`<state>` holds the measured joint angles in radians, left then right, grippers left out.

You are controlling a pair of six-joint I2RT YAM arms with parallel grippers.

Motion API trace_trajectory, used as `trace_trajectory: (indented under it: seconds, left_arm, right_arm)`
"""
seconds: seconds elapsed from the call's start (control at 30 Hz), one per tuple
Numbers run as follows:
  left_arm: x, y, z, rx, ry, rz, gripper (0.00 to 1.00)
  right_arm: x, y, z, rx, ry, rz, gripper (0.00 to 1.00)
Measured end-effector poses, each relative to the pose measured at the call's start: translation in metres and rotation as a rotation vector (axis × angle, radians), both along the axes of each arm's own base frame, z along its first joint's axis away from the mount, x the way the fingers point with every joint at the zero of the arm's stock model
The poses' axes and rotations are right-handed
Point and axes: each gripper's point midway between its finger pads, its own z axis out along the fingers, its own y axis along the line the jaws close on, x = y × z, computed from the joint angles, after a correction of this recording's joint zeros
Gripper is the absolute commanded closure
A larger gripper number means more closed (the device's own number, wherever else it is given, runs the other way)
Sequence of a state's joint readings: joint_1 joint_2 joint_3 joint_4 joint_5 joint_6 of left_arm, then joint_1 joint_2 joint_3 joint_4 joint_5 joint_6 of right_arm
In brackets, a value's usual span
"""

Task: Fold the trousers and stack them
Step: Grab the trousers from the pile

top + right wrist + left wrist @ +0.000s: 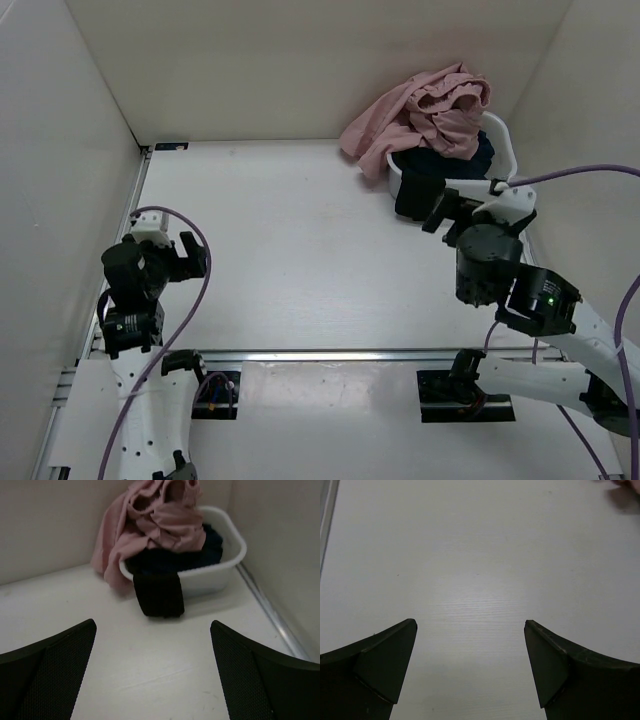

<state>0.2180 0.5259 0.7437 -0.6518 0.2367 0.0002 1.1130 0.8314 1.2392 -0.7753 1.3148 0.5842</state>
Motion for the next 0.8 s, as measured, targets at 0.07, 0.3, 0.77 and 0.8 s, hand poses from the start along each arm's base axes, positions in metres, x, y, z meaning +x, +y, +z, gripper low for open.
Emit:
trace_trajectory:
  seconds: [0.07, 0.3, 0.77, 0.8]
  left_arm:
    - [0.005, -0.013, 0.012, -0.025, -0.012, -0.072, 0.00]
    - [0.032, -0.040, 0.017, -0.108, 0.076, -0.235, 0.00]
    - [0.043, -0.045, 0.008, -0.136, 0.129, -0.268, 0.00]
    - [0.044, -0.045, 0.008, -0.137, 0.131, -0.268, 0.00]
  right_arm:
    - [0.007, 0.003, 0.036, -0.092, -0.065, 0.013, 0.01]
    - [0.035, 0.040, 0.207, -0.315, -0.177, 0.006, 0.01]
    - [0.301, -0.021, -0.003, -0.344, 0.334, -0.017, 0.01]
    - [0.316, -0.045, -0.024, -0.250, 0.364, -0.051, 0.01]
